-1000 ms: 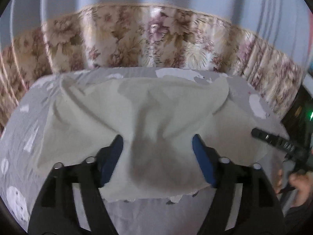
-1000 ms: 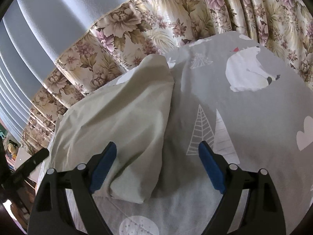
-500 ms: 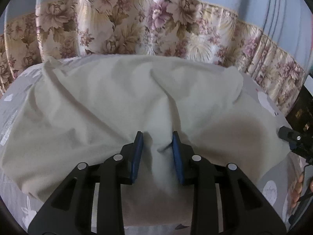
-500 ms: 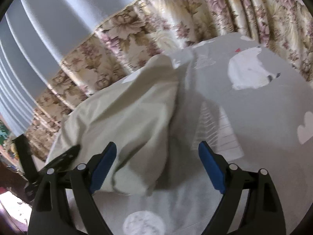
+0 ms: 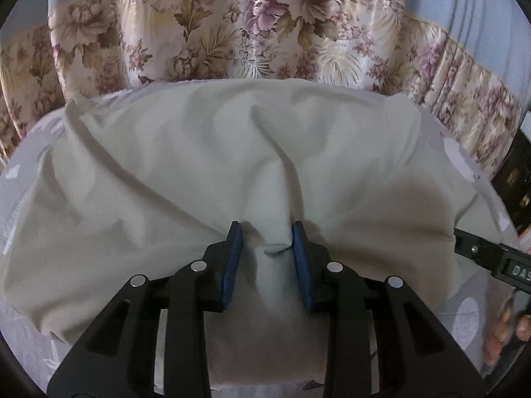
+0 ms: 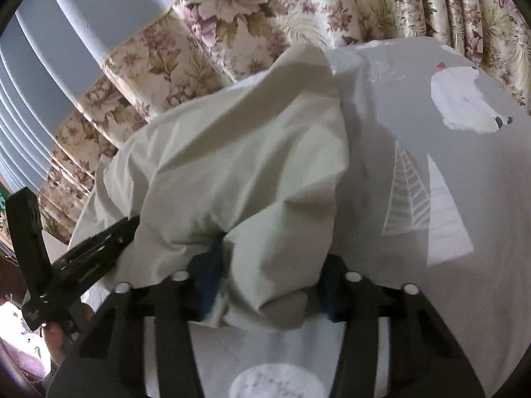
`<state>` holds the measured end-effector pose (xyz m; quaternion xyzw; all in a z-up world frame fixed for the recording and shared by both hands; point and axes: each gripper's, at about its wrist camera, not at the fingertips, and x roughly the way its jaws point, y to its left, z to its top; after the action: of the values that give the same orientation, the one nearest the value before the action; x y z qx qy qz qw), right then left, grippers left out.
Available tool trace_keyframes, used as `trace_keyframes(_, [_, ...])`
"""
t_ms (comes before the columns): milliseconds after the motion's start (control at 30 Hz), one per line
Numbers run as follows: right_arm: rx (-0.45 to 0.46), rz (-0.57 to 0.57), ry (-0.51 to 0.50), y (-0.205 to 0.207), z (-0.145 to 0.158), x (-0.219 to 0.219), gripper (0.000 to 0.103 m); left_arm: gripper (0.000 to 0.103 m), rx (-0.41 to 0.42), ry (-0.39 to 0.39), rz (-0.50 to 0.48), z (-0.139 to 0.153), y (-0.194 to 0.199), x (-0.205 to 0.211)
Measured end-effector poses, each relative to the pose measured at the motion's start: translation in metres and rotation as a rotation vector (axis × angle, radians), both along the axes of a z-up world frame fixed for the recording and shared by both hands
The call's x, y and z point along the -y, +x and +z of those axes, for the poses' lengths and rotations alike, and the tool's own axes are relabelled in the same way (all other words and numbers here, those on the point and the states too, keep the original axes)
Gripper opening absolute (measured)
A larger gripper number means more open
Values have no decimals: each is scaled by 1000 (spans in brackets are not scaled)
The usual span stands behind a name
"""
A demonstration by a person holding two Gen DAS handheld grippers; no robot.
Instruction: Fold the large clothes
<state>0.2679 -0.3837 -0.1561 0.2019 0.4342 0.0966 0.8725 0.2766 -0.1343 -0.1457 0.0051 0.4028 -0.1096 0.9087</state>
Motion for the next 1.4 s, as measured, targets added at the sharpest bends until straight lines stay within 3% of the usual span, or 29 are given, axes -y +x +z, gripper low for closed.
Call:
trace_keyframes(133, [1,-3,93,6,-4,8,48,31,5,6,2,0,-1,0])
trace_keyframes(267, [-3,-4,331,23,-19,22,50,31,5,15,3,0,-2,1])
trace_keyframes(400, [-22,23,462,33,-24,28,52,31,3,11,3,0,-2,2])
trace_keyframes(567, [-7,53,385,40,-13,14,52,31,5,32,7,-1,-1,4])
trace_keyframes(700, [-4,40,477,35,-6,25,53,31,-3,7,-1,-1,-1,1])
trace_keyframes(900, [-35,6,647,26,-21,43,66,32,-3,2,-6,-1,-2,0])
trace_keyframes(1067, [-40,-7,685,32,-25,43,78,33,-3,0,-6,0,-1,0])
trace_keyframes(1133, [-43,-5,622,43,-24,36,77,33,-3,3,-7,0,-1,0])
trace_keyframes(1267, [-26,23,312,62,-13,10,73,33,-2,13,-13,0,-2,0])
trace_keyframes(1400, [4,93,-2,64,9,-24,52,33,-9,9,-20,-1,-2,-2])
